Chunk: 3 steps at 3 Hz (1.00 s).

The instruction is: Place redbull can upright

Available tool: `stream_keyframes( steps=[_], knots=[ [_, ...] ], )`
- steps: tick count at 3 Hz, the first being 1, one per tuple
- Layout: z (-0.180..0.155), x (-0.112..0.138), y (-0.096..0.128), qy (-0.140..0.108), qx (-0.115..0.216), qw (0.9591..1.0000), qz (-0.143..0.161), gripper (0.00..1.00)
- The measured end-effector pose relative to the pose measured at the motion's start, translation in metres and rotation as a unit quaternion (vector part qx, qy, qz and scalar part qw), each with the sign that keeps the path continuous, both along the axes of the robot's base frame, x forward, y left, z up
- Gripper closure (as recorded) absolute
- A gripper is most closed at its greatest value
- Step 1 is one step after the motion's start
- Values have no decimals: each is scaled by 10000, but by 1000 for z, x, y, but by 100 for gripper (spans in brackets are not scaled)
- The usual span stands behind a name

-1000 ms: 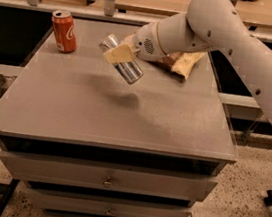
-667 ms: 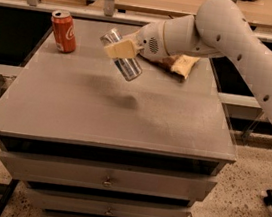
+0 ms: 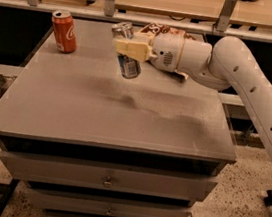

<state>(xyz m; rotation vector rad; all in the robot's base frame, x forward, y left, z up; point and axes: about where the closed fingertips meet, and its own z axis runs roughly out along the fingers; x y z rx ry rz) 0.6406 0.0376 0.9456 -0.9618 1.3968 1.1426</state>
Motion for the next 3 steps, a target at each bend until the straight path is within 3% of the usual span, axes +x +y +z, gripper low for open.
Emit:
stream_keyframes(
  steps=[1, 2, 3],
  knots=[
    [5, -5, 9, -235, 151, 9995, 122, 100],
    [5, -4, 9, -217, 134, 9996, 115, 100],
    [5, -5, 5, -209, 346, 9991, 102, 100]
  ],
)
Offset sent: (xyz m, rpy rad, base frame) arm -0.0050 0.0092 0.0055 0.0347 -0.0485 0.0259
